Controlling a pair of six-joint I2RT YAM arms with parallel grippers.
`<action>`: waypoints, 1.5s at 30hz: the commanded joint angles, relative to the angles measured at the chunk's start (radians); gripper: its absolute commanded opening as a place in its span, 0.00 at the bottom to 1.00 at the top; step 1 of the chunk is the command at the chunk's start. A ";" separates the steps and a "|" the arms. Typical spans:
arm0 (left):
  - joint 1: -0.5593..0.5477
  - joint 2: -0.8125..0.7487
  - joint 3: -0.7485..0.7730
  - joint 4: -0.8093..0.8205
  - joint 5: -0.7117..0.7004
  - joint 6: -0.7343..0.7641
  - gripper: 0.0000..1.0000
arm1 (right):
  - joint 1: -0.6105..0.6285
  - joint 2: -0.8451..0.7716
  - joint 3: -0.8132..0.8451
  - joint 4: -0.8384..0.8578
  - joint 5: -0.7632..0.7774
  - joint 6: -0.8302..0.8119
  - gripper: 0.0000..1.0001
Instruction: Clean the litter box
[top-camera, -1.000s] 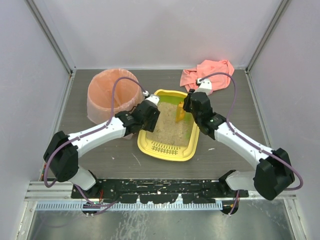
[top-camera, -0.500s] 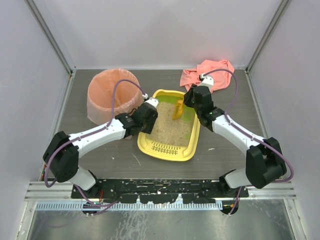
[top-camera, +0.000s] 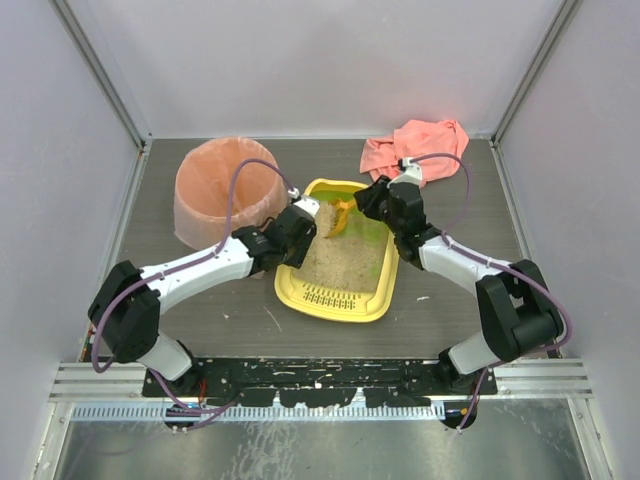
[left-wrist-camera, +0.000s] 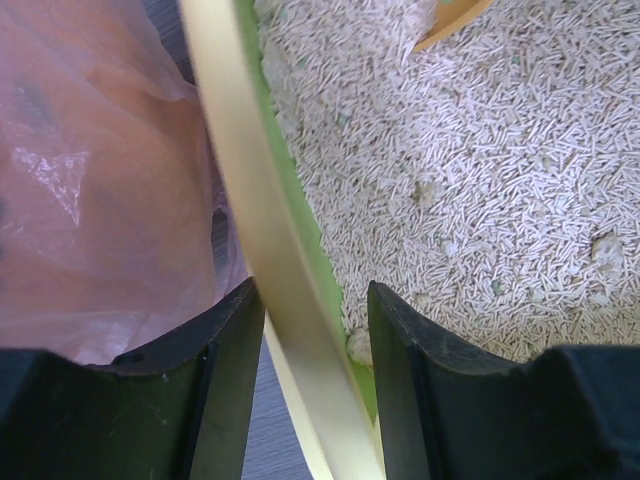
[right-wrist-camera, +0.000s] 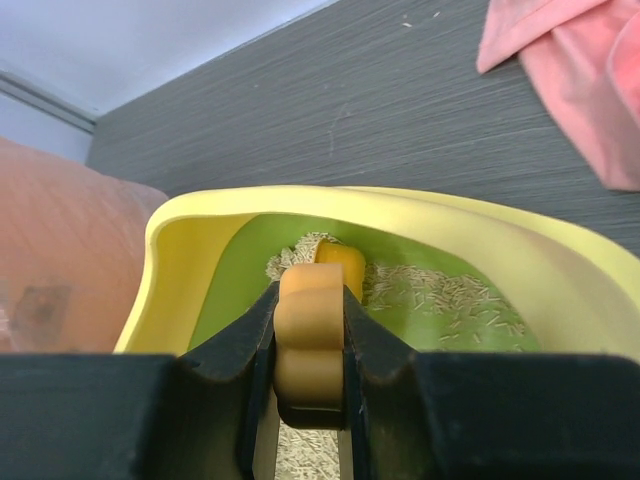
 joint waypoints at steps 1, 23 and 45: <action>0.001 0.014 0.048 0.054 -0.013 0.015 0.47 | 0.054 0.022 -0.084 0.112 -0.084 0.146 0.01; 0.016 -0.007 0.041 0.057 0.000 -0.002 0.46 | 0.106 -0.119 -0.320 0.333 0.140 0.386 0.01; 0.088 -0.088 0.031 0.099 0.145 -0.056 0.64 | 0.080 -0.215 -0.296 0.278 0.160 0.353 0.01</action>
